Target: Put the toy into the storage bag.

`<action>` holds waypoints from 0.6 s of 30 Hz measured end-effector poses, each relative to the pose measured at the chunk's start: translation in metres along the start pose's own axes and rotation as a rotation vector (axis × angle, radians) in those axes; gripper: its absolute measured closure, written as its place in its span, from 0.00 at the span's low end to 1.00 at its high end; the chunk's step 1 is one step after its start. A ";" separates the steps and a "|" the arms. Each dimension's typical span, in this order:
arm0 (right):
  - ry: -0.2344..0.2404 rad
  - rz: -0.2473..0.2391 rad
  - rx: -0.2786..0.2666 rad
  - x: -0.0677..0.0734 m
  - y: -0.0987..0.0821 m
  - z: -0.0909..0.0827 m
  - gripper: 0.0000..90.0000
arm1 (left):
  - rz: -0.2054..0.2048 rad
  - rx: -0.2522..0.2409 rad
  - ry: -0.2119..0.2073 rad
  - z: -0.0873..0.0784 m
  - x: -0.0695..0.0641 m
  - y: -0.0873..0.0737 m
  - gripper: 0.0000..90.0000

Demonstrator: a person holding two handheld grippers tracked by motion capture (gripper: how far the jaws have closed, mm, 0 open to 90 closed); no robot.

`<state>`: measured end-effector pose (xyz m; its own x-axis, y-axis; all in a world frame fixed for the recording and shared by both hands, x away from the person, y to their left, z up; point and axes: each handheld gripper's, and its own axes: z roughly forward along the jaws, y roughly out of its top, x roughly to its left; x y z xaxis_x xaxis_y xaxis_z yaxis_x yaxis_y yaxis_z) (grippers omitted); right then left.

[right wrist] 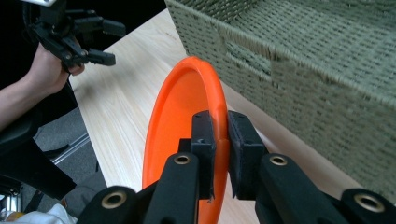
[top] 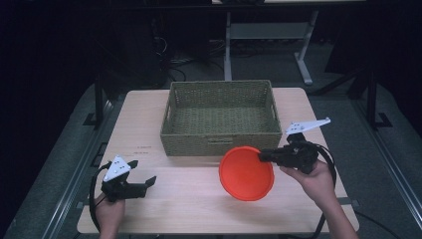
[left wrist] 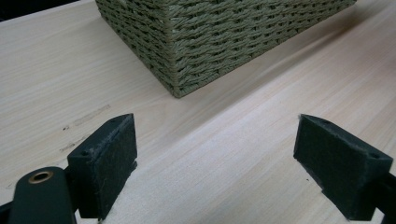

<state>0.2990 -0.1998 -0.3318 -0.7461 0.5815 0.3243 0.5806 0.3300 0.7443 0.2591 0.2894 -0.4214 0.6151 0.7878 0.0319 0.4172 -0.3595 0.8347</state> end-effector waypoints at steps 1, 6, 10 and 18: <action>-0.002 -0.008 -0.002 0.000 0.003 -0.001 0.91 | 0.005 0.007 0.000 0.000 0.000 0.000 0.14; 0.001 -0.007 -0.002 0.001 0.021 -0.005 0.91 | -0.001 0.001 -0.002 0.000 0.000 0.001 0.14; -0.002 -0.009 -0.001 0.001 0.033 -0.007 0.91 | -0.008 -0.004 0.000 0.000 0.001 0.000 0.14; -0.013 -0.027 0.003 0.001 0.058 -0.010 0.91 | -0.002 0.000 -0.001 0.000 0.001 0.000 0.14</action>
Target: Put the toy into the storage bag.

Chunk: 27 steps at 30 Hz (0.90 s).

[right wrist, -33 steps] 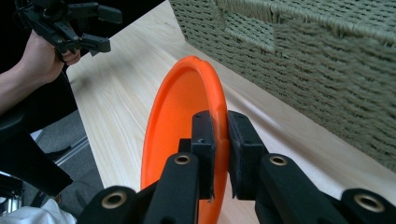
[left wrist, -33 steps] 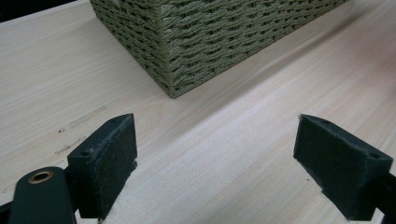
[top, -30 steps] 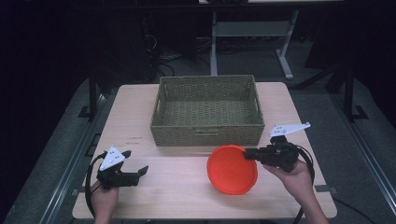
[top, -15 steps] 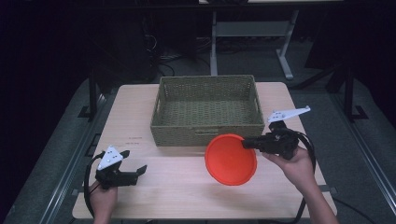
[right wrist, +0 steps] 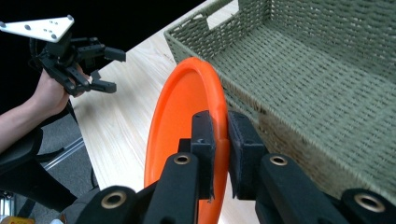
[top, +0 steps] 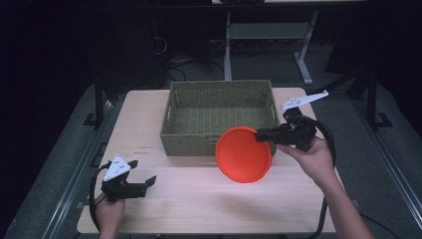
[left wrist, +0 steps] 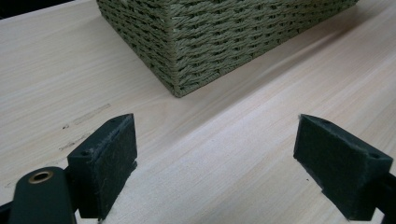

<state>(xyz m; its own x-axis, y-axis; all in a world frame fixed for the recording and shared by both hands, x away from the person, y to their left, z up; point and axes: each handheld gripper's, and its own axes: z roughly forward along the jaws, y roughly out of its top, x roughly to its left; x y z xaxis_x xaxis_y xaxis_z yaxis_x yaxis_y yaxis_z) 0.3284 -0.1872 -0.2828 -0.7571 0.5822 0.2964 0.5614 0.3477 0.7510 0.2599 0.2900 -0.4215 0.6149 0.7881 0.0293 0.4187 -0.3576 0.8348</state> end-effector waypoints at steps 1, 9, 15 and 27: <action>0.001 0.000 0.001 0.000 0.002 0.000 0.91 | 0.000 0.001 0.003 0.000 0.000 0.000 0.14; -0.006 -0.006 -0.006 -0.002 0.020 -0.002 0.91 | -0.003 -0.003 0.004 0.000 0.001 -0.001 0.14; 0.006 0.004 -0.017 -0.006 0.030 -0.001 0.90 | -0.002 -0.003 0.004 0.000 0.001 -0.001 0.14; -0.020 0.005 -0.016 -0.012 0.050 0.000 0.90 | 0.001 -0.002 0.004 0.000 0.001 -0.001 0.14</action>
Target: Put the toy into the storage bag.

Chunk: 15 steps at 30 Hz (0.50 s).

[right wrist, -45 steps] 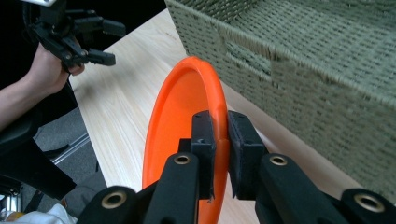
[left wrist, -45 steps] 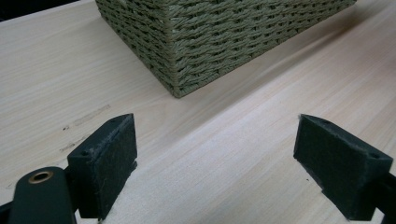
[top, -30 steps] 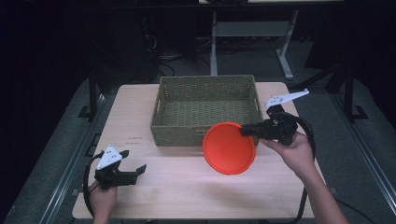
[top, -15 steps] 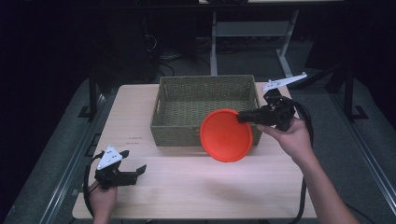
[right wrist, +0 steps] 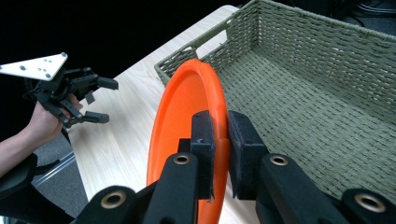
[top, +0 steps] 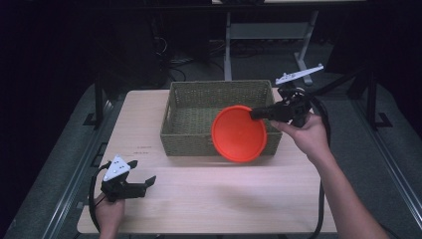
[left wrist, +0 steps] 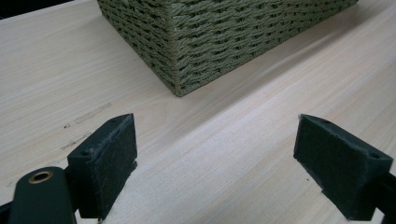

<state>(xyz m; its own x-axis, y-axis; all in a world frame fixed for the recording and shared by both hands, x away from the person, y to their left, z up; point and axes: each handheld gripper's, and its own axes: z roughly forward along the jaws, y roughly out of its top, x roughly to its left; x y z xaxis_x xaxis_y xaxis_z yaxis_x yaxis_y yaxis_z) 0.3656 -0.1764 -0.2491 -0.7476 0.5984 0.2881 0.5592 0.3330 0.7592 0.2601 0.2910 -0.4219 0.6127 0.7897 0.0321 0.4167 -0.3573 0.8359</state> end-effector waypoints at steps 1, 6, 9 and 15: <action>-0.003 0.004 -0.001 -0.001 0.001 0.000 0.90 | -0.004 -0.001 0.000 0.000 0.000 0.000 0.14; -0.024 0.007 0.001 -0.005 0.010 0.002 0.90 | -0.004 -0.002 0.001 0.000 0.000 0.000 0.14; -0.029 0.014 0.002 -0.008 0.015 0.004 0.90 | -0.004 -0.003 -0.003 0.001 -0.001 0.000 0.14; -0.045 0.022 0.009 -0.013 0.023 0.008 0.90 | -0.004 -0.001 -0.002 0.000 0.000 0.000 0.14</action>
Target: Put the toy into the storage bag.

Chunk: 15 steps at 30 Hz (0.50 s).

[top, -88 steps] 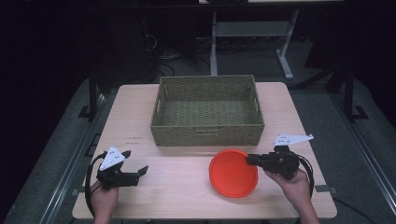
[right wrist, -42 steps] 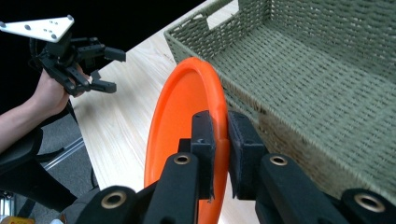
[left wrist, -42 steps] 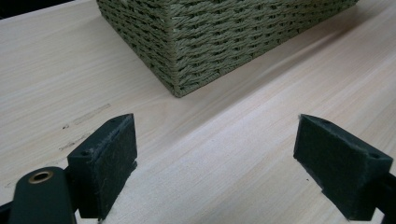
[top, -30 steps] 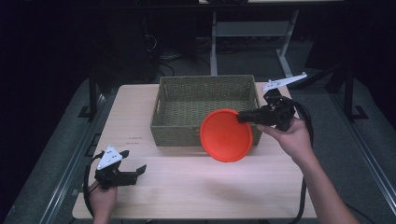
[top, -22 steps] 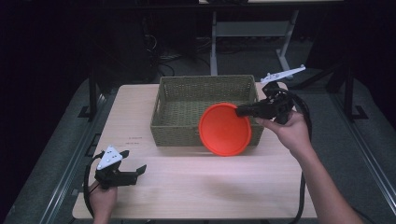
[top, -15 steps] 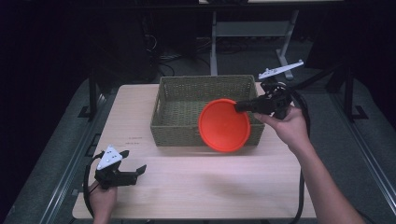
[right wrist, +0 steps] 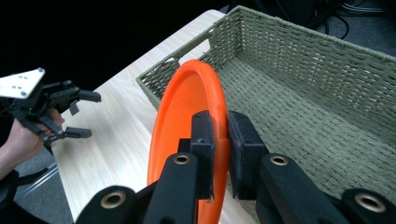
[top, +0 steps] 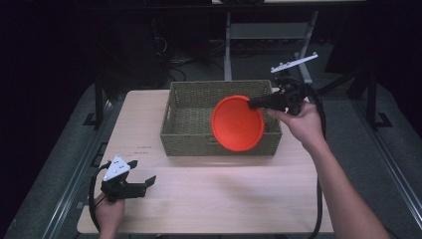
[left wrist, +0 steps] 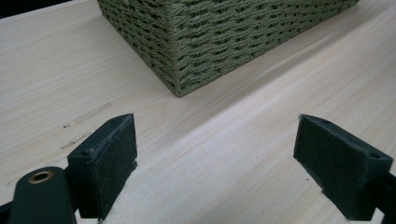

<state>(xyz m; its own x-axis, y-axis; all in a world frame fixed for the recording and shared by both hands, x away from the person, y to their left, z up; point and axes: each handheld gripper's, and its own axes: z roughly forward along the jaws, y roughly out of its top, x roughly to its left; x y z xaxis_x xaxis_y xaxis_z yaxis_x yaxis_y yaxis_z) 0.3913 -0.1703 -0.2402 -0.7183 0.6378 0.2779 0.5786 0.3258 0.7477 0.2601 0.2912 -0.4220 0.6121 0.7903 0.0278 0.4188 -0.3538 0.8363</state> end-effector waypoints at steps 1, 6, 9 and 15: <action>-0.001 0.002 -0.002 -0.001 0.001 0.001 0.90 | 0.004 0.001 -0.001 0.000 0.000 0.000 0.14; -0.007 0.016 0.001 -0.007 0.003 0.006 0.90 | -0.002 -0.004 -0.004 0.001 0.000 0.000 0.14; -0.014 0.028 0.006 -0.010 0.006 0.008 0.90 | -0.005 -0.006 -0.006 0.001 -0.001 0.000 0.14; -0.018 0.037 -0.001 -0.015 0.012 0.012 0.90 | 0.003 0.002 -0.004 0.000 0.000 0.000 0.14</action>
<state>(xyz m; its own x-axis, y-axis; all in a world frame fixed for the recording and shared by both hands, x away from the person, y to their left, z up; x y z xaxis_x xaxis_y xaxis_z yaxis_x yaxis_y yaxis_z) 0.4136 -0.1681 -0.2425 -0.6894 0.6617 0.2948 0.6045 0.3013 0.7375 0.2600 0.2907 -0.4221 0.6161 0.7872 0.0286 0.4180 -0.3575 0.8351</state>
